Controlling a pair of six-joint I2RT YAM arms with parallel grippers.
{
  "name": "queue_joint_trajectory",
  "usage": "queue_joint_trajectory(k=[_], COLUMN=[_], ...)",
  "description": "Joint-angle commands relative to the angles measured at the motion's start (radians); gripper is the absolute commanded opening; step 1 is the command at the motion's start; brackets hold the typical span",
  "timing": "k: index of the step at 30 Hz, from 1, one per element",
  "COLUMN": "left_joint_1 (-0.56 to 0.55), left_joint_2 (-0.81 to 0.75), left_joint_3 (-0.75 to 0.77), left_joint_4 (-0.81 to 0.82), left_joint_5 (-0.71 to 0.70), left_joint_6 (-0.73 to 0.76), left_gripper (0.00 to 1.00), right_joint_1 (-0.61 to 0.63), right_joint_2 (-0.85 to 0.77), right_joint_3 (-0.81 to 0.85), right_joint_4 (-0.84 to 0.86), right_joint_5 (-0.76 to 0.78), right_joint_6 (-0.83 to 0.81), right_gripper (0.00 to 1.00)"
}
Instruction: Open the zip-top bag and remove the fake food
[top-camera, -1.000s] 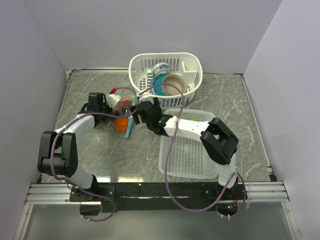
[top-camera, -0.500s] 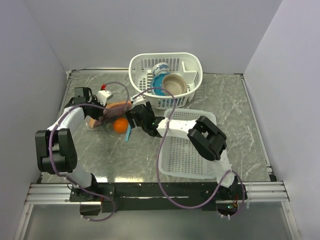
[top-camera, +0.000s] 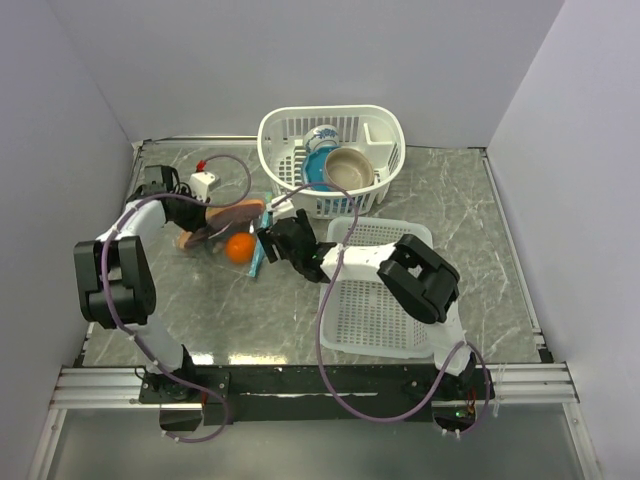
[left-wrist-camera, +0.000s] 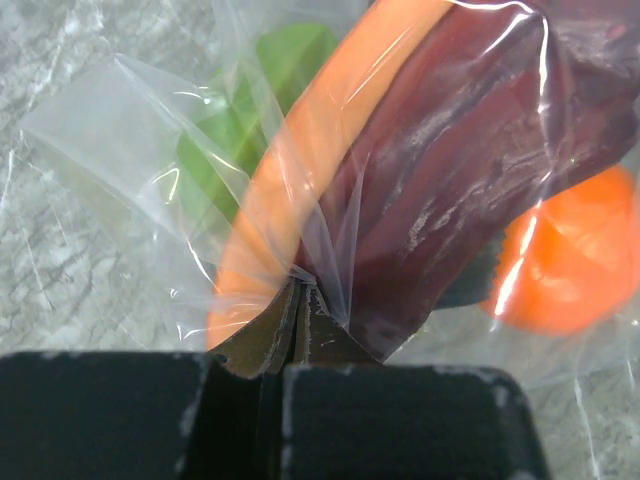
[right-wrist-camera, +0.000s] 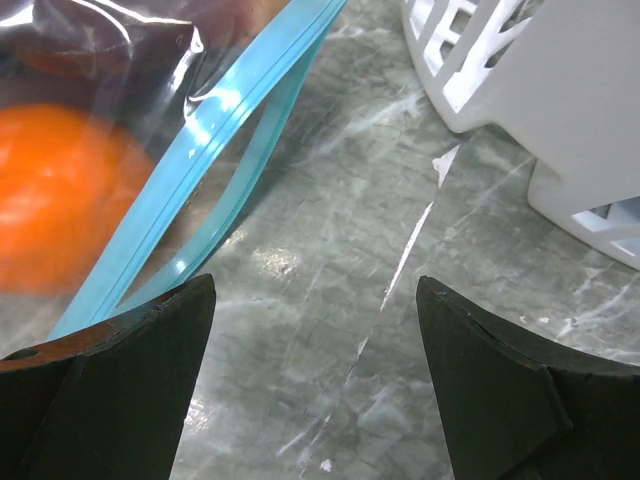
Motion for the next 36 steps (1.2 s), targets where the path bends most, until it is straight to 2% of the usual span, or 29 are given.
queue_joint_trajectory(k=[1,5,11,16,23,27,36], left_joint_1=[0.001,0.002,0.001,0.001,0.002,0.001,-0.022], left_joint_2=[0.071,0.086,0.104,0.121,0.137,0.175,0.187], left_joint_3=[0.016,0.028,0.041,0.053,0.044,0.089,0.108], left_joint_4=[-0.08,-0.09,-0.096,-0.107,-0.106,-0.156,-0.195], left_joint_5=[0.001,0.011,0.024,0.025,0.014,0.039,0.056], left_joint_6=[-0.009,-0.005,-0.002,-0.002,0.02,0.026,0.011], left_gripper=[0.01,0.01,0.01,0.01,0.01,0.02,0.02], right_joint_1=[-0.008,-0.007,0.002,0.024,0.044,0.053,0.104], right_joint_2=[-0.036,0.004,0.072,0.13,0.092,0.118,0.192], right_joint_3=[0.019,0.069,0.137,0.227,0.169,0.201,0.326], right_joint_4=[0.072,0.062,0.072,0.001,0.032,0.016,-0.007], right_joint_5=[0.035,-0.002,-0.136,-0.203,-0.264,-0.407,-0.507], right_joint_6=[-0.015,-0.017,-0.055,-0.07,-0.061,-0.049,-0.057], right_gripper=[0.89,0.89,0.92,0.94,0.96,1.0,1.0])
